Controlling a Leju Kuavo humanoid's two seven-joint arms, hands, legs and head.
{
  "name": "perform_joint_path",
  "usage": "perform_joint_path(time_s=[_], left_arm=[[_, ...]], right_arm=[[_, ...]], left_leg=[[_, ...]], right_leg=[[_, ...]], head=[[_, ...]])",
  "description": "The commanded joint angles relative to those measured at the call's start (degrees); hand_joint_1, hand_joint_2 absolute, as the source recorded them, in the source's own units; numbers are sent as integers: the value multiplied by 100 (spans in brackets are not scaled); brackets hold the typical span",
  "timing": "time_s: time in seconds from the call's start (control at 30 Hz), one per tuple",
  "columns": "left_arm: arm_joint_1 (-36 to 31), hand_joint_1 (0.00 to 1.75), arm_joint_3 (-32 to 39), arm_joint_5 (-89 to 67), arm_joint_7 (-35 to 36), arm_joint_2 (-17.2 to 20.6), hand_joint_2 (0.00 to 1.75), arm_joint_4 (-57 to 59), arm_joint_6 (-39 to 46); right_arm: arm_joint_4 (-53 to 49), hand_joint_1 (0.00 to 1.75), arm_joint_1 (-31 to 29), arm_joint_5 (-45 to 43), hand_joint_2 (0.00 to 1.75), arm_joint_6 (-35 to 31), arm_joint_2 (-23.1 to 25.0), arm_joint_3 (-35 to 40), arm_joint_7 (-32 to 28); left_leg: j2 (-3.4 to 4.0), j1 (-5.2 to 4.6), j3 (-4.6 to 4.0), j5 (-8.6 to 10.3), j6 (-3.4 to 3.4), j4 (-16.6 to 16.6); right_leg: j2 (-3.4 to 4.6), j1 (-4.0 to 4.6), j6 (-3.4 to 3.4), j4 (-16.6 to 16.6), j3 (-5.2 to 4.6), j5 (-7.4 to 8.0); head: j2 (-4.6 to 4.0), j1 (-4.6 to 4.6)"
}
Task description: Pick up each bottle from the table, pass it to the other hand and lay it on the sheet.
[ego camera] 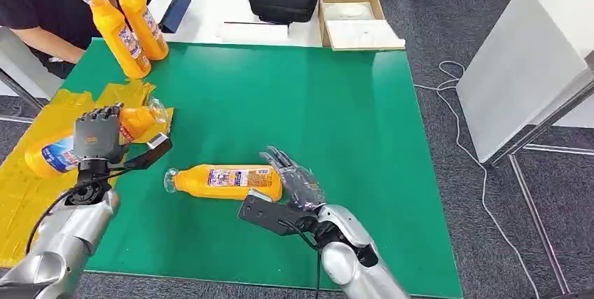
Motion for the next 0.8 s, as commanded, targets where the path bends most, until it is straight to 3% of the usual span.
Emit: perform_joint_path(time_s=[0.03,0.37,0.4,0.43,0.5,0.53,0.8], left_arm=[[-273,175,-361,-45,233,79,175,1337,15],[-62,175,22,106,161,249,175,1556,15],[-15,117,78,133,147,262,175,1567,15],[22,0,114,103,185,288,175,1639,15],[43,0,314,267,-16,301,175,1907,-19],[78,0,351,296,-166,325,0,1949,-121],[308,0,637,462,-427,332,0,1680,15]], right_arm=[[348,0,-298,-101,0,117,-230,407,-121],[553,0,-464,-182,0,234,-209,557,-272],[593,0,-499,-197,0,248,-198,570,-289],[663,0,-570,-226,0,280,-181,604,-328],[794,0,-701,-267,0,322,-131,661,-374],[847,0,-753,-279,0,333,-118,684,-393],[884,0,-802,-282,0,318,-120,755,-448]], left_leg=[[5,-4,33,-9,5,-5],[15,-2,34,-12,4,-3],[17,-1,42,-16,4,-2],[18,-2,24,-8,3,-4],[24,-4,32,-11,3,-6],[23,-4,44,-16,4,-5],[10,-6,20,-4,3,-8]], right_leg=[[-5,-1,-8,-6,35,-8],[5,2,-10,-6,33,-7],[4,4,-13,-6,42,-10],[8,1,-8,-5,22,-4],[13,-1,-9,-6,28,-5],[10,0,-12,-5,40,-11],[8,-2,-5,-5,16,-1]], head=[[0,0],[0,2],[0,0],[0,0],[0,0],[0,0],[0,-2]])
